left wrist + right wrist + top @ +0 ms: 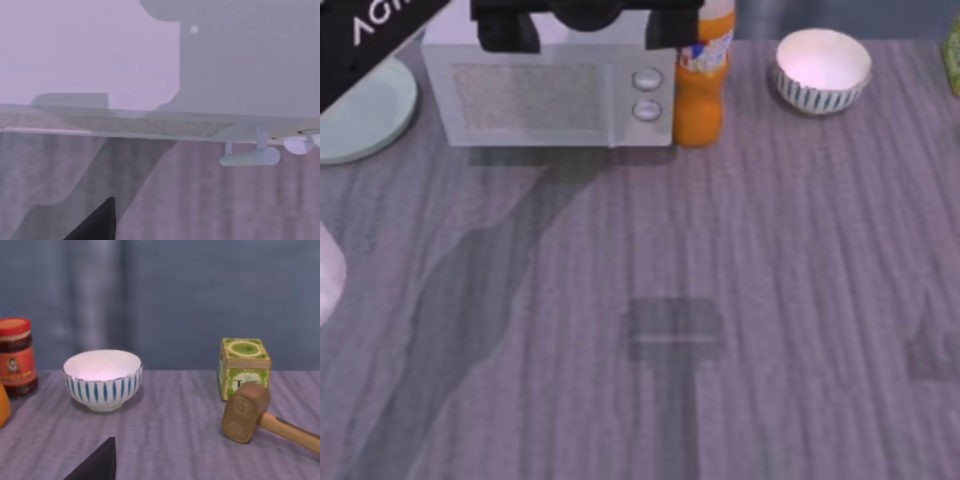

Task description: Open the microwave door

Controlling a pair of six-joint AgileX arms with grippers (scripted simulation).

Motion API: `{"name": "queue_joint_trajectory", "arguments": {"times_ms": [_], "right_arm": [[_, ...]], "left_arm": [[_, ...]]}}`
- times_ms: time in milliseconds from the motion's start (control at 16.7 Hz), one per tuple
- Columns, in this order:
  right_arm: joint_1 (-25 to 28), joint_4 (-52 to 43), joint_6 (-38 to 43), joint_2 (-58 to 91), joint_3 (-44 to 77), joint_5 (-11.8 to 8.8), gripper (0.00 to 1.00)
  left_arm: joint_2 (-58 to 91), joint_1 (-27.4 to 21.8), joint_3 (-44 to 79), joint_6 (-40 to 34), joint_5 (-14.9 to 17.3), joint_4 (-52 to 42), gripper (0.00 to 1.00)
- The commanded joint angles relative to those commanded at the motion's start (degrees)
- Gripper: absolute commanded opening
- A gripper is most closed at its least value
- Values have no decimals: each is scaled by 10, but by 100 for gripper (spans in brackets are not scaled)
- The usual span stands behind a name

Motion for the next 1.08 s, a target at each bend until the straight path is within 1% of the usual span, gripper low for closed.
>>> {"name": "queue_joint_trajectory", "arguments": {"times_ms": [180, 480, 780, 1080], "right_arm": [[0, 0, 0, 0, 0, 0, 100], [0, 0, 0, 0, 0, 0, 100], [0, 0, 0, 0, 0, 0, 100], [0, 0, 0, 0, 0, 0, 100]], "left_arm": [[11, 4, -12, 6, 2, 24, 100], [56, 23, -54, 24, 11, 119, 100], [61, 25, -59, 26, 12, 127, 100], [61, 25, -59, 26, 12, 127, 62]]}}
